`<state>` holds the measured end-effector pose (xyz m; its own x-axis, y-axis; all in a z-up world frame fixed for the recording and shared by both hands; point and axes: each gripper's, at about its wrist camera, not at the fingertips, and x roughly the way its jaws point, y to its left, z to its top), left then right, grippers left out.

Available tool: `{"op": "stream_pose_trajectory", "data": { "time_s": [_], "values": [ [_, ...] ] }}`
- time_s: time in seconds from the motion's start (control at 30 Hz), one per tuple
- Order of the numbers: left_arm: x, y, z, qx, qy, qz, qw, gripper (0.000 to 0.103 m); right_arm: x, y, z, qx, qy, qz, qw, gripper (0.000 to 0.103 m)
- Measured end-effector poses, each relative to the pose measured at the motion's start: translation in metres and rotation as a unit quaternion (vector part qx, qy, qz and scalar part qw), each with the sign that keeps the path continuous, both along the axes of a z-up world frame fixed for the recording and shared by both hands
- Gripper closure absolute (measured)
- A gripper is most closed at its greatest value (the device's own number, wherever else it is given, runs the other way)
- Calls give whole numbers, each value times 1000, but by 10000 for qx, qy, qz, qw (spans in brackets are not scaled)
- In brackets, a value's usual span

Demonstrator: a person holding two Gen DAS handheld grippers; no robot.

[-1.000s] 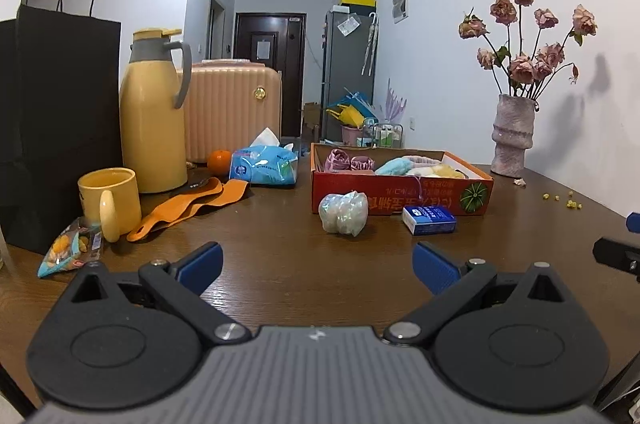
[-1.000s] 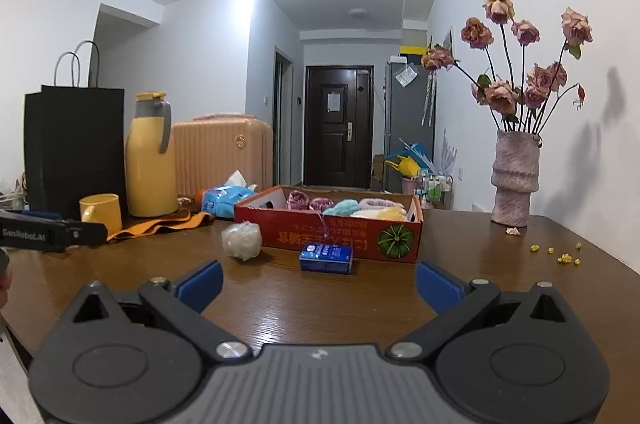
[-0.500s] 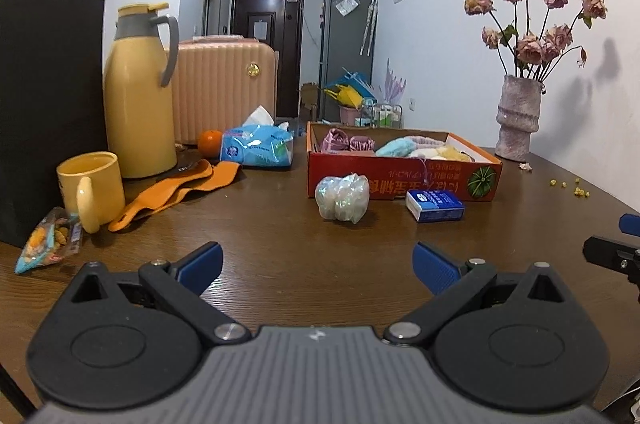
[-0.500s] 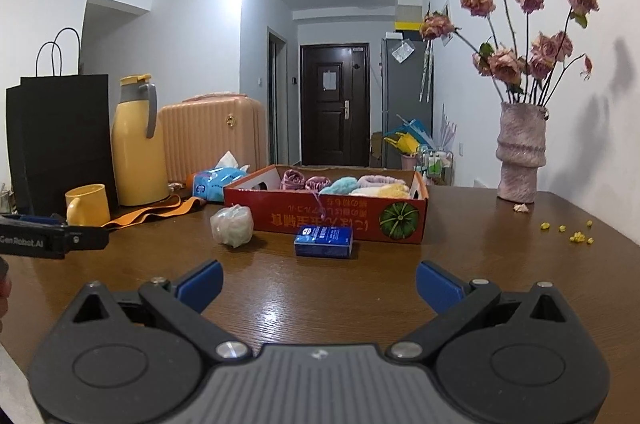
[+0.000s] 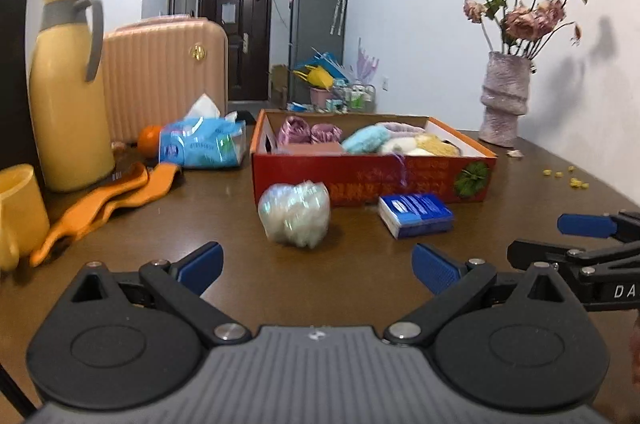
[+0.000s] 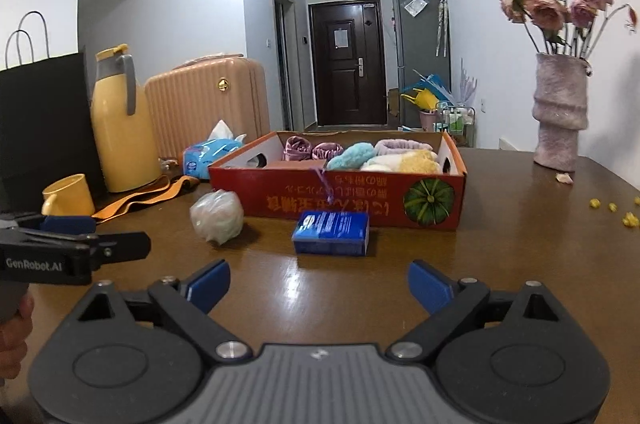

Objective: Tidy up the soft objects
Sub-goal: 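Close the right tool on the blue handkerchief pack while the left tool approaches the iridescent bag, then close the left tool on the iridescent plastic bag while the right tool holds the pack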

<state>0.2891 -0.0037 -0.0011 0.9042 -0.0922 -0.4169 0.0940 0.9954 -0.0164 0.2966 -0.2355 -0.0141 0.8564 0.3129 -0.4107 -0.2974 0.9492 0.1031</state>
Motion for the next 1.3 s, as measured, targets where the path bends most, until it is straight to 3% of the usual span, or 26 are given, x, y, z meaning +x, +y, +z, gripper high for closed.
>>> {"op": "stream_pose_trajectory", "data": {
  "time_s": [0.13,0.3,0.43,0.5,0.6,0.7,0.73,0.77,0.8,0.87,0.9,0.97,1.03,1.17,1.23,1.3],
  "values": [
    [29,-7,3,-69,85,-57,9999,4,40,2,-4,-35,84,101,9999,17],
    [59,-26,-1,-314,518,-705,9957,36,90,-10,-9,310,406,75,9987,26],
    [98,-45,-9,-418,753,-927,9920,45,128,-18,-18,581,674,69,9960,44],
    [123,-51,-18,-504,1081,-911,9887,59,143,-19,-24,711,869,123,9936,48],
    [142,-53,-25,-709,1286,-739,9864,60,154,-17,-33,775,1034,131,9915,54],
    [135,-53,-21,-431,1030,-763,9908,55,155,-18,-39,839,1027,176,9910,49],
    [128,-51,-14,-272,796,-733,9938,53,155,-18,-40,872,1039,180,9906,37],
    [119,-48,-6,-170,476,-703,9962,40,154,-15,-40,860,1037,169,9907,26],
    [110,-44,0,-48,100,-625,9980,24,152,-12,-38,816,986,200,9916,24],
    [99,-35,7,336,-502,-223,9979,18,148,1,-35,576,825,320,9944,20],
    [100,-32,6,506,-590,-88,9969,17,148,7,-34,436,791,314,9954,19],
    [113,-24,-5,732,-277,189,9968,17,152,21,-35,157,779,213,9966,17],
    [127,-14,-17,553,220,331,9977,21,157,33,-37,45,855,203,9961,18],
    [135,-8,-29,558,478,239,9970,24,158,46,-40,-225,858,61,9960,25],
    [136,-7,-33,565,554,129,9968,56,158,45,-39,-166,845,75,9963,31],
    [138,-5,-33,450,595,161,9971,65,158,46,-39,-180,829,57,9964,32]
  ]
}}
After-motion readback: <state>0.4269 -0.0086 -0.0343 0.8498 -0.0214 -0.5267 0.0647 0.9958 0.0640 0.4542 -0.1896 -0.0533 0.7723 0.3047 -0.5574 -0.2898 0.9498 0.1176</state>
